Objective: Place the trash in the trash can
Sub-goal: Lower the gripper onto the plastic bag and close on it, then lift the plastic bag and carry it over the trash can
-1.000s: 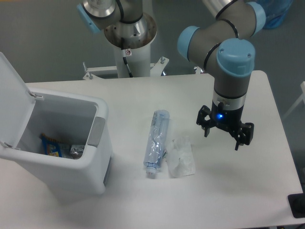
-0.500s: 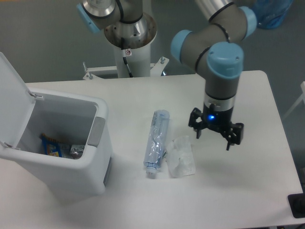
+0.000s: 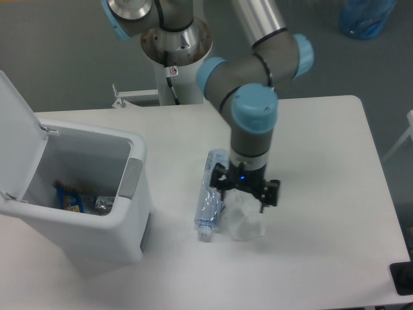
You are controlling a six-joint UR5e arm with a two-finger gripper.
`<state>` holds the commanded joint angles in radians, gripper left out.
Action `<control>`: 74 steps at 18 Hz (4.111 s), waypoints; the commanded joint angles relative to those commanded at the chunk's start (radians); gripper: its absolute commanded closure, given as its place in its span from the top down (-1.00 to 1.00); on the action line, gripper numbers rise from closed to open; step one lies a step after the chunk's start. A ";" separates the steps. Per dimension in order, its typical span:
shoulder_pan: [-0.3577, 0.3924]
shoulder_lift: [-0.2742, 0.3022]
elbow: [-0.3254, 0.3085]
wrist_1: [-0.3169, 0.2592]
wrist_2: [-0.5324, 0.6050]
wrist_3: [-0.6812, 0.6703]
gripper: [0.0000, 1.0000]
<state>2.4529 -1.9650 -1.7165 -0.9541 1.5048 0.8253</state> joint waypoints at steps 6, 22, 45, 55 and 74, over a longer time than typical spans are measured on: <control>-0.005 -0.043 0.014 0.000 0.005 -0.009 1.00; 0.021 -0.133 0.124 0.003 0.132 0.000 0.64; 0.046 -0.137 0.279 0.008 -0.262 -0.302 -1.00; 0.081 -0.059 0.414 0.011 -0.555 -0.503 -1.00; -0.058 0.279 0.162 0.025 -0.765 -0.621 -1.00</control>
<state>2.3946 -1.6862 -1.5550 -0.9296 0.7394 0.2039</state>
